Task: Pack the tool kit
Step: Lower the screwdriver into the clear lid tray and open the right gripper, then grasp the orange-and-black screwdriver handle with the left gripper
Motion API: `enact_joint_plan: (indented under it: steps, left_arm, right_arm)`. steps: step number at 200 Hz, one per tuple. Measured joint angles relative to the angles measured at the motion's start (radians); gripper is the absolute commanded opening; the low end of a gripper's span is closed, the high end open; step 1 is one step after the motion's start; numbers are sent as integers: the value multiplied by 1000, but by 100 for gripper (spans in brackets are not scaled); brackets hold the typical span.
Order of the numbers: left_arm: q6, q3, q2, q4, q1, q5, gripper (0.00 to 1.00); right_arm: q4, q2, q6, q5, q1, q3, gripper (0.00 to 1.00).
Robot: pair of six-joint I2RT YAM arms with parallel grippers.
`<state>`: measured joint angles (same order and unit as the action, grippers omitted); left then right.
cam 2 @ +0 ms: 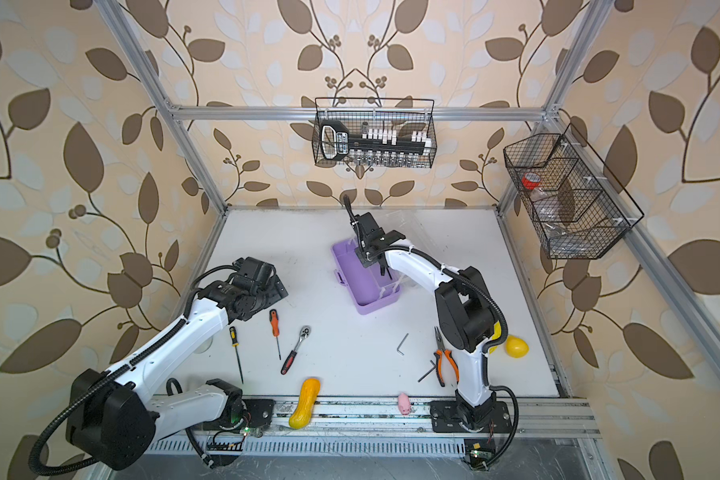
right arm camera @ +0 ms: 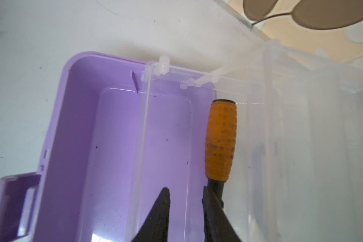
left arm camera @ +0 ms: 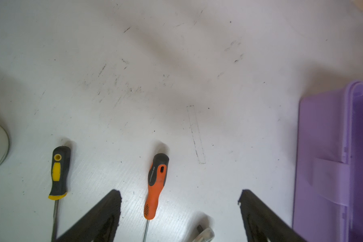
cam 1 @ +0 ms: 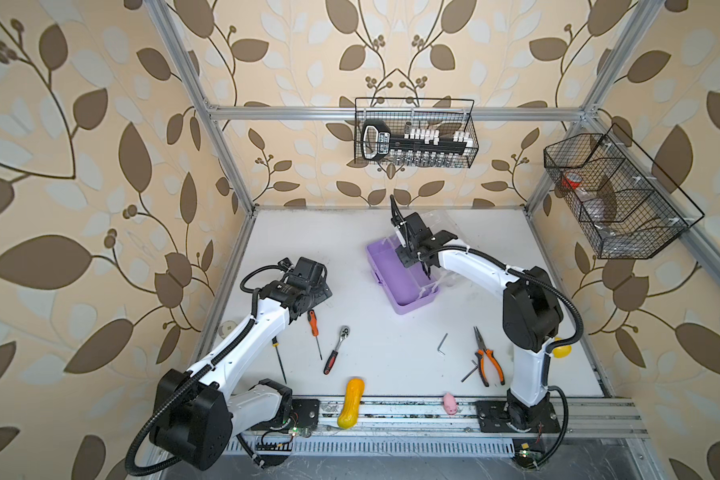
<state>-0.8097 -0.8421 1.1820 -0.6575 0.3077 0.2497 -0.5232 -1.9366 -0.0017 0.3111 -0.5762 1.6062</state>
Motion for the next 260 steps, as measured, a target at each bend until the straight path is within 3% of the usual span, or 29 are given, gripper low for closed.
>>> enact_joint_plan:
  steps: [25,43,77,129,149,178,211,260]
  left_arm:
    - [13,21,62,10,-48,-37,83]
    - [28,29,113,18,-65,-65,63]
    - [44,31,198,42,-66,-124,60]
    - [44,63,243,60,-66,-150,58]
    - [45,63,293,61,-66,-153,47]
    - [47,60,336,63,-66,-157,24]
    - [43,58,336,62,-66,-153,7]
    - [52,-34,307,-8,-66,-135,5]
  right_arm:
    - [34,145,41,-27,-3,-66,31]
    - [89,293,84,-71,-4,-151,32]
    - [161,457,143,-146,-3,-254,31]
    - [167,461,170,-186,3,-325,32]
    - [169,459,175,-190,5,-325,32]
    - [169,458,181,-196,5,-325,32]
    - [168,457,182,-190,5,-325,33]
    - [176,454,187,-265,4,-325,35]
